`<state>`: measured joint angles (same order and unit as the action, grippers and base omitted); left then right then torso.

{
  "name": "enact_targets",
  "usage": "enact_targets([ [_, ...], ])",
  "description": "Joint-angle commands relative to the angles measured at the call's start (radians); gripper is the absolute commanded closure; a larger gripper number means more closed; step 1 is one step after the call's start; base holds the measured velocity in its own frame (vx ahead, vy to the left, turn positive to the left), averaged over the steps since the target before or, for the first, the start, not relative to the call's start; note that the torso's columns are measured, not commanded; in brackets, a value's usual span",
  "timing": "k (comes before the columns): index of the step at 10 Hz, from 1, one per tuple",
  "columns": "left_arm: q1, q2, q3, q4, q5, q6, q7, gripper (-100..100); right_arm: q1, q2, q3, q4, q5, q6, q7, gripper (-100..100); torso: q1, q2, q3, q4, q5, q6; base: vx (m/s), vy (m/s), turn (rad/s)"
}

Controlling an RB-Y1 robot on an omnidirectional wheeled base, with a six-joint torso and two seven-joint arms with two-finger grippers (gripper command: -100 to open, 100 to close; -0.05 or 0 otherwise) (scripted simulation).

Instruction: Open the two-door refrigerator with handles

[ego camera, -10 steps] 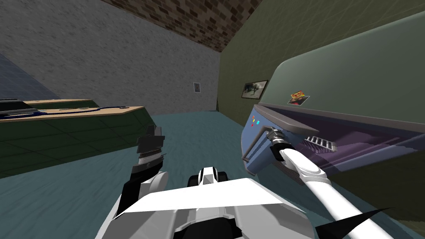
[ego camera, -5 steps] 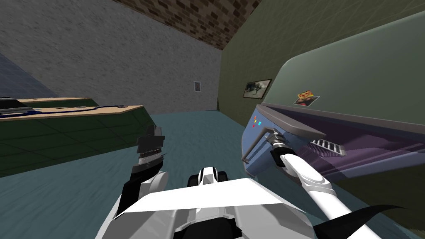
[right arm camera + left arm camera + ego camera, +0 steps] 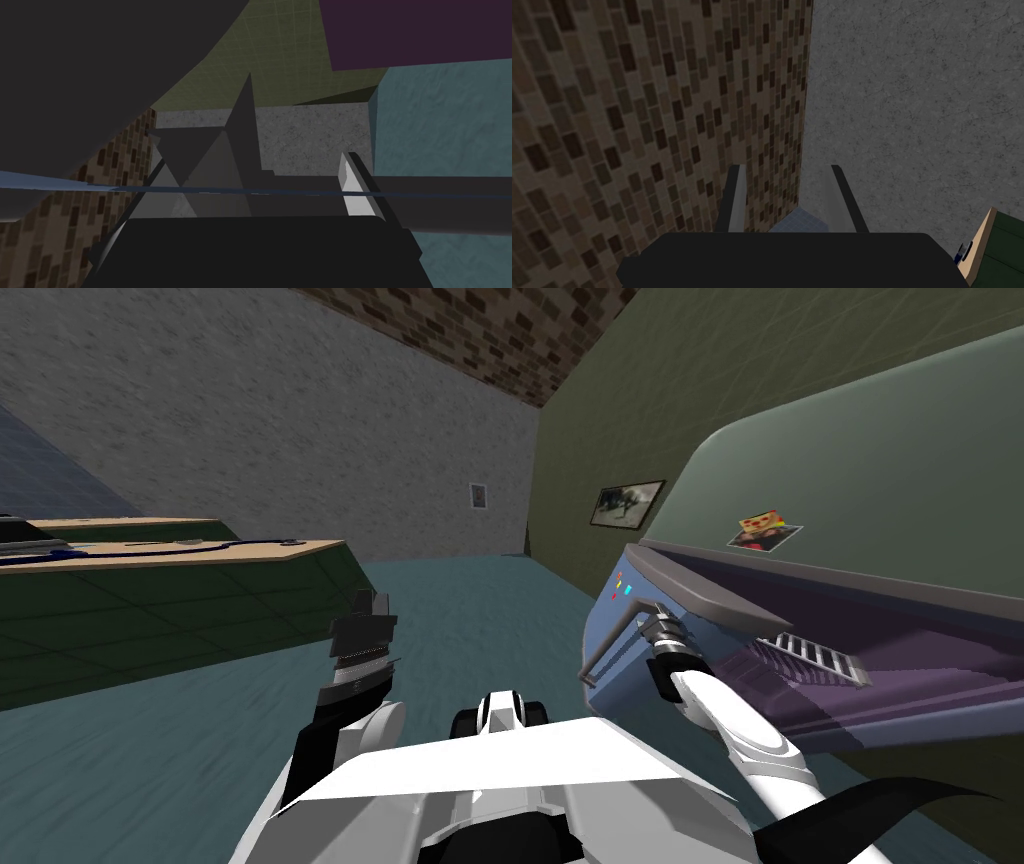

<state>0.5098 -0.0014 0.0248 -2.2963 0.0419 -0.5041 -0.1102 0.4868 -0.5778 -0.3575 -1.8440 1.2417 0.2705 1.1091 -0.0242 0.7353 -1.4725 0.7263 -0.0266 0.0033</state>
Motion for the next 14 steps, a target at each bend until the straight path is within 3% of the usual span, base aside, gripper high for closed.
enact_targets([
  [1, 0.000, 0.000, 0.000, 0.000, 0.000, 0.000, 0.000, 0, 0.069, 0.065, 0.052, -0.085, 0.035, 0.042, 0.025, 100, 0.007, -0.007, -0.004, -0.002, 0.001, -0.001, 0.205, 0.023, 0.030],
  [2, 0.000, 0.000, 0.000, 0.000, 0.000, 0.000, 0.000, 0, 0.099, 0.078, 0.052, -0.091, 0.035, 0.042, 0.025, 100, 0.008, -0.010, -0.007, -0.002, 0.005, -0.002, 0.112, -0.010, 0.008],
  [3, 0.000, 0.000, 0.000, 0.000, 0.000, 0.000, 0.000, 0, 0.102, 0.109, 0.052, -0.091, 0.037, 0.042, 0.025, 100, 0.004, -0.007, -0.004, -0.004, -0.001, -0.001, 0.035, -0.012, 0.008],
  [9, 0.000, 0.000, 0.000, 0.000, 0.000, 0.000, 0.000, 0, 0.102, 0.109, 0.052, -0.091, 0.035, 0.042, 0.025, 100, 0.005, -0.005, -0.001, -0.005, -0.006, 0.000, -0.004, -0.005, 0.000],
  [10, 0.000, 0.000, 0.000, 0.000, 0.000, 0.000, 0.000, 0, 0.095, 0.075, -0.007, -0.110, -0.003, 0.062, 0.038, 100, 0.005, -0.005, 0.000, -0.005, -0.006, 0.000, 0.114, 0.104, -0.069],
  [11, 0.000, 0.000, 0.000, 0.000, 0.000, 0.000, 0.000, 0, 0.095, 0.075, -0.007, -0.110, -0.003, 0.062, 0.038, 100, 0.008, -0.011, -0.006, -0.002, 0.003, -0.001, 0.146, 0.143, -0.085],
  [12, 0.000, 0.000, 0.000, 0.000, 0.000, 0.000, 0.000, 0, 0.110, 0.063, -0.035, -0.102, -0.041, 0.067, 0.047, 100, 0.011, -0.013, -0.009, 0.000, 0.010, -0.005, 0.169, 0.169, -0.088],
  [13, 0.000, 0.000, 0.000, 0.000, 0.000, 0.000, 0.000, 0, 0.110, 0.063, -0.035, -0.102, -0.041, 0.067, 0.047, 100, 0.011, -0.012, -0.010, 0.002, 0.012, -0.005, 0.158, 0.158, -0.048],
  [14, 0.000, 0.000, 0.000, 0.000, 0.000, 0.000, 0.000, 0, 0.125, 0.050, -0.063, -0.095, -0.079, 0.071, 0.057, 100, 0.008, -0.010, -0.009, 0.003, 0.012, -0.006, 0.216, 0.158, -0.075],
])
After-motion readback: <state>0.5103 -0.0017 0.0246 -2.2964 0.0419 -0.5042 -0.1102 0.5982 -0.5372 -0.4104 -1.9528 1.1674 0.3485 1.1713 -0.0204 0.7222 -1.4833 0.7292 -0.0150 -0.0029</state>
